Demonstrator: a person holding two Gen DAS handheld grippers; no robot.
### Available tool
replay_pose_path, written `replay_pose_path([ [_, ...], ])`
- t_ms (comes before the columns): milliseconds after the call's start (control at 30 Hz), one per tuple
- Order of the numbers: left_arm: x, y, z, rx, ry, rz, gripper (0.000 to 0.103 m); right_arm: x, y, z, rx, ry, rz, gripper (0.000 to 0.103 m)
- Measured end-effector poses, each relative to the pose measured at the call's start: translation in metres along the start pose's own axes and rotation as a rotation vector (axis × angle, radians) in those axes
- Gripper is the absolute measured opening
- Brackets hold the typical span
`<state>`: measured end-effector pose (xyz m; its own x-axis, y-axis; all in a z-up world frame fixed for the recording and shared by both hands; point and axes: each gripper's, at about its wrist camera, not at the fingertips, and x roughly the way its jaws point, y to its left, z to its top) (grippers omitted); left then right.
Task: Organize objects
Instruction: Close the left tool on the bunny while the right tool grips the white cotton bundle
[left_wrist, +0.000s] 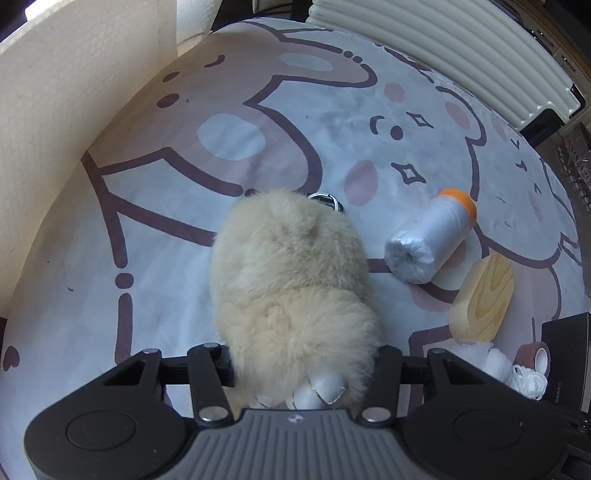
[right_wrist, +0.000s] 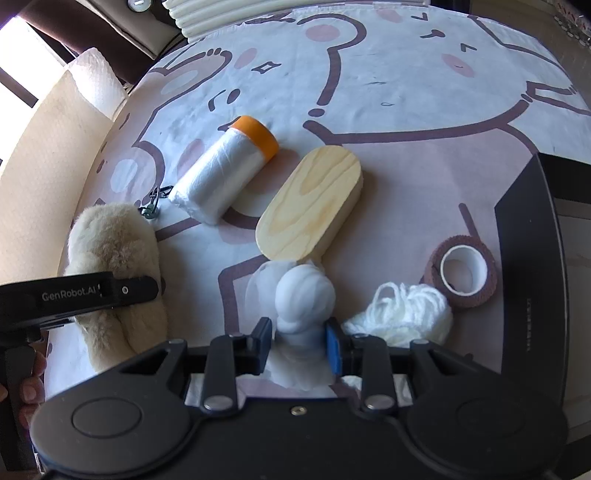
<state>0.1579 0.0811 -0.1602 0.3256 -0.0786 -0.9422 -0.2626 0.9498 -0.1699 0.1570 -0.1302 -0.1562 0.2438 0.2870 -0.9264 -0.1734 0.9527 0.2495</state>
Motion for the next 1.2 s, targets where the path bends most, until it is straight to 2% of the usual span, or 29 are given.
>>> replay_pose_path([
  [333, -0.017, -0.006, 0.001, 0.013, -0.035, -0.005, 0.046, -0.011, 0.003, 0.001, -0.008, -0.030, 0.002, 0.029],
  [633, -0.045, -0.014, -0.003, 0.030, -0.090, -0.005, 0.046, -0.039, 0.006, 0.000, -0.017, -0.103, 0.012, 0.029],
  [833, -0.069, -0.018, -0.008, 0.070, -0.140, 0.007, 0.046, -0.060, 0.004, -0.002, -0.009, -0.152, 0.000, 0.029],
  [967, -0.087, -0.020, -0.011, 0.087, -0.177, 0.014, 0.046, -0.074, 0.009, -0.005, -0.061, -0.200, -0.033, 0.029],
  [1200, -0.116, -0.029, -0.016, 0.111, -0.245, 0.007, 0.047, -0.101, 0.010, -0.010, -0.078, -0.270, -0.047, 0.029],
])
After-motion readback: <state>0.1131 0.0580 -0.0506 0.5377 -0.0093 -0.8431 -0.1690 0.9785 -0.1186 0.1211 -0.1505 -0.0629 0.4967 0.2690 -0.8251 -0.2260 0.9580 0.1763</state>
